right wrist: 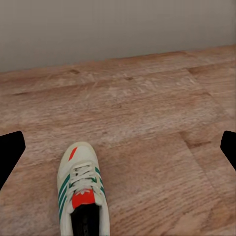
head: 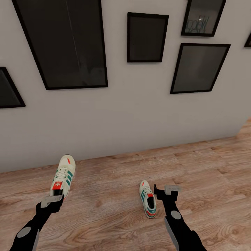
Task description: Pick up the two gym shoes and the two sandals from the corridor floor and place them onto the hallstand (shoe rack) in the corridor, making sure they are on the rack and not on the floor. Arrange them so the two gym shoes are next to each other and the two sandals are next to each other.
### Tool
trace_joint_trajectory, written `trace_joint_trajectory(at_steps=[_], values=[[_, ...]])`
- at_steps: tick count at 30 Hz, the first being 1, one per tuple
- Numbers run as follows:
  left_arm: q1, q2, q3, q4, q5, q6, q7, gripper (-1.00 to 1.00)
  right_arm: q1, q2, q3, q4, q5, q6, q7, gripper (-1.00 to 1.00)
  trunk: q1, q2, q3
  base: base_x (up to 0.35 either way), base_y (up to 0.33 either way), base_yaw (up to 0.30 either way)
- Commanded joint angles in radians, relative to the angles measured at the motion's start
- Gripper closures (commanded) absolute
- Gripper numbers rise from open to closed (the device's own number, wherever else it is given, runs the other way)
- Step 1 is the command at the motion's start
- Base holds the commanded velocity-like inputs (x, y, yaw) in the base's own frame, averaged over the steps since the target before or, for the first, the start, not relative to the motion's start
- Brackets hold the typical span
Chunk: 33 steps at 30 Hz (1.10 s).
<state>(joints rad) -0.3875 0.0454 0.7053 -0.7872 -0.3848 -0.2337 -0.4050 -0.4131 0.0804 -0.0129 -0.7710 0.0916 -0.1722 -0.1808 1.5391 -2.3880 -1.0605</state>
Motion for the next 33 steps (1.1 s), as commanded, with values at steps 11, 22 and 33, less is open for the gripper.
trace_joint_trajectory(at_steps=[11, 22, 33], values=[[-0.001, -0.043, -0.030, -0.111, -0.008, -0.006, -0.089, 1.00, -0.003, 0.001, 0.000, 0.004, 0.013, 0.005, 0.000, -1.00, 0.000, 0.000, -0.009, 0.000, 0.000, 0.075], [-0.001, -0.092, -0.041, -0.204, 0.047, -0.016, -0.156, 1.00, -0.003, -0.002, -0.004, -0.005, 0.013, 0.003, -0.001, -1.00, 0.000, 0.000, -0.014, 0.000, 0.000, 0.060], [-0.001, -0.092, -0.040, -0.229, 0.049, -0.014, -0.155, 1.00, -0.003, -0.008, -0.010, -0.007, 0.013, 0.004, -0.002, -1.00, 0.007, -0.014, -0.032, 0.000, 0.000, 0.001]])
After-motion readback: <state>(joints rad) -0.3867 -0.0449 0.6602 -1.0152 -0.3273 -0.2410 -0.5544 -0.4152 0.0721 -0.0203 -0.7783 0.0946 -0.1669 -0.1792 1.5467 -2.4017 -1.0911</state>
